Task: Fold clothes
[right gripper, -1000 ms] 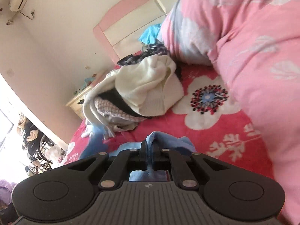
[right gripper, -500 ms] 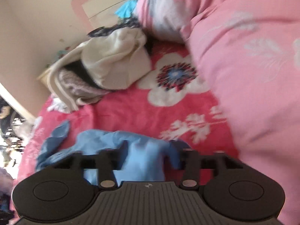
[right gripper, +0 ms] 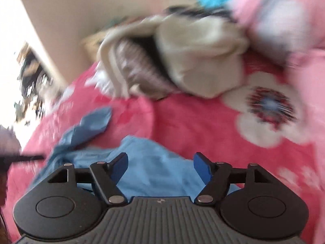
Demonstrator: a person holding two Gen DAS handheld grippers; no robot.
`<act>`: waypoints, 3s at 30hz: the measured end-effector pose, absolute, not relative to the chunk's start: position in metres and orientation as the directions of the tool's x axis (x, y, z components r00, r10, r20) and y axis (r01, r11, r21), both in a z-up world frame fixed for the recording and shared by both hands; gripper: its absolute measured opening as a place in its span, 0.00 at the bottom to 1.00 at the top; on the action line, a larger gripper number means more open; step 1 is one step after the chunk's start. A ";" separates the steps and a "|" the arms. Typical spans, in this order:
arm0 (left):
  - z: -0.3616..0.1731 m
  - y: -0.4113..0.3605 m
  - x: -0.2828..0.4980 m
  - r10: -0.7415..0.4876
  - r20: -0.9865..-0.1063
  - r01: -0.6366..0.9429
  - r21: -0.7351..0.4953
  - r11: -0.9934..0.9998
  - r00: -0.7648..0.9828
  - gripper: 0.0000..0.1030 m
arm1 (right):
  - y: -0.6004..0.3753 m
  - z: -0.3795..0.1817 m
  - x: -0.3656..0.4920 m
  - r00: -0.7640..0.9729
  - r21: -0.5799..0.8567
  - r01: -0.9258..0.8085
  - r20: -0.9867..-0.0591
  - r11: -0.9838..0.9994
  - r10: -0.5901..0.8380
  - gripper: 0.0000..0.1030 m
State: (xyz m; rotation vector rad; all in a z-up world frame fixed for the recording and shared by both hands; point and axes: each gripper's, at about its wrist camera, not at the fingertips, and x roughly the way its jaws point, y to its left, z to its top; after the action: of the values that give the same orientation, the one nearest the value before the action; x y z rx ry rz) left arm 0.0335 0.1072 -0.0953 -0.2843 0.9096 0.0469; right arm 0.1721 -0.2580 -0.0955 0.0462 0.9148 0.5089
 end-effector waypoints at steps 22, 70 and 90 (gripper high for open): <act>-0.096 0.196 0.083 0.084 -0.752 -0.374 -0.224 0.900 0.654 0.03 | -0.263 -0.159 0.194 0.569 0.286 -0.305 -0.710 0.908 0.415 0.01; -0.139 0.231 -0.099 0.113 -0.873 -0.702 -0.299 0.646 0.475 0.17 | -0.265 -0.177 0.189 0.557 0.310 -0.270 -0.722 0.912 0.410 0.17; -0.109 0.306 -0.161 -0.036 -0.642 -0.601 -0.734 0.317 0.765 0.41 | -0.264 -0.179 0.191 0.549 0.320 -0.266 -0.725 0.909 0.416 0.19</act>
State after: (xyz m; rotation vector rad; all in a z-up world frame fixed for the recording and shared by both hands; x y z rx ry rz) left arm -0.1606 0.3062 -0.1087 -1.2068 0.6258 0.4057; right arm 0.1914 -0.2644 -0.1791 0.1803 0.9043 0.4067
